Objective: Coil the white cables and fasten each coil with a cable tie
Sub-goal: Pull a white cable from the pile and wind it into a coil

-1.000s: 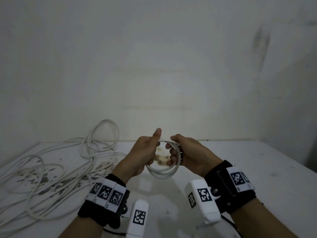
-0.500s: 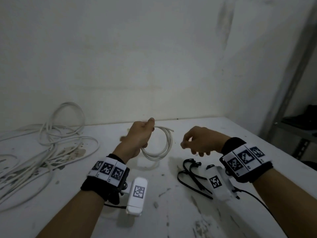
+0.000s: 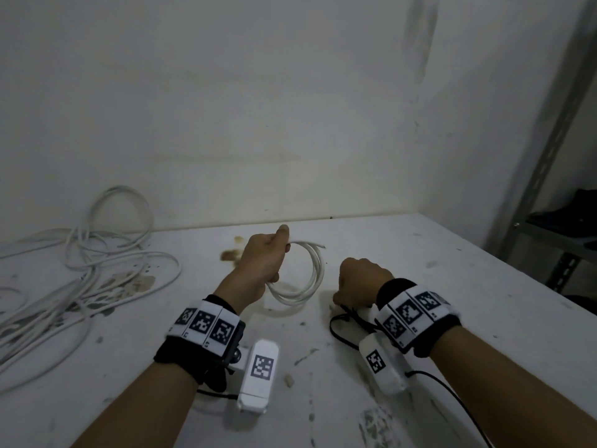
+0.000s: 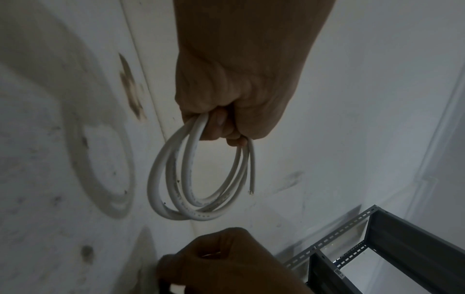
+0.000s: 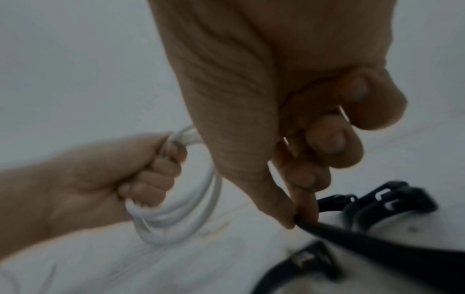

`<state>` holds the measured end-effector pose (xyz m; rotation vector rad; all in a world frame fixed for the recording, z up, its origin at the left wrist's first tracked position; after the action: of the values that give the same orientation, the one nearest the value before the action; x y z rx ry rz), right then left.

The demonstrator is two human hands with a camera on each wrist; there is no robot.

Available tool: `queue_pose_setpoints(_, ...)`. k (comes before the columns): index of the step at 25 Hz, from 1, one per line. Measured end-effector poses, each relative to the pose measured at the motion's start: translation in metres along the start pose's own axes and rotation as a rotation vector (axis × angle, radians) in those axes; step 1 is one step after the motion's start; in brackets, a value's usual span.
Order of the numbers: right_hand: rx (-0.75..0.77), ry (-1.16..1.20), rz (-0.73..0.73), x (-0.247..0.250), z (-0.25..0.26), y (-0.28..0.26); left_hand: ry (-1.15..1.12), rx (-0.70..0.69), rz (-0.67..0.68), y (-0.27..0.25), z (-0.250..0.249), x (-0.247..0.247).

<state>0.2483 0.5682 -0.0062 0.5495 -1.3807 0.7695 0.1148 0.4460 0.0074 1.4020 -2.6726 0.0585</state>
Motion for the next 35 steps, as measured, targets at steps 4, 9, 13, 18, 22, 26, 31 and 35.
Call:
queue_pose_setpoints(4,0.018,0.513,-0.134,0.042,0.010,-0.012,0.001,-0.005,-0.024,0.003,-0.002,0.011)
queue_pose_setpoints(9,0.053,0.559,-0.133,0.063,0.031,-0.015,0.002,0.009,-0.040,0.003,-0.003,0.023)
queue_pose_setpoints(13,0.007,0.304,-0.060,0.043,0.024,-0.005,0.011,0.024,-0.077,0.010,0.002,0.036)
queue_pose_setpoints(18,0.018,0.054,-0.075,0.022,0.023,-0.002,-0.016,0.044,-0.035,0.007,0.004,0.029)
queue_pose_setpoints(22,-0.008,0.171,-0.123,0.024,0.019,-0.003,-0.012,0.045,-0.033,0.004,0.003,0.025)
queue_pose_setpoints(26,0.008,0.490,-0.270,0.049,0.016,-0.017,-0.007,0.035,-0.034,0.007,0.004,0.026)
queue_pose_setpoints(31,0.184,1.322,-0.214,0.078,0.056,-0.037,0.004,0.047,-0.082,0.009,0.004,0.044)
queue_pose_setpoints(35,0.302,1.343,-0.119,0.070,0.100,-0.029,0.013,0.061,-0.113,0.009,0.003,0.068)
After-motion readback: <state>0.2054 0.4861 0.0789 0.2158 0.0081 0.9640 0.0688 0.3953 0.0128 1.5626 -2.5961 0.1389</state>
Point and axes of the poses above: each hand's wrist, its own y-axis towards the middle knuckle, its own x-axis out of the back of the hand, z = x × y, the point moved 7 cm from there along y, towards the middle knuckle, and after that the axes turned 4 degrees about -z, right-handed, at the moved point
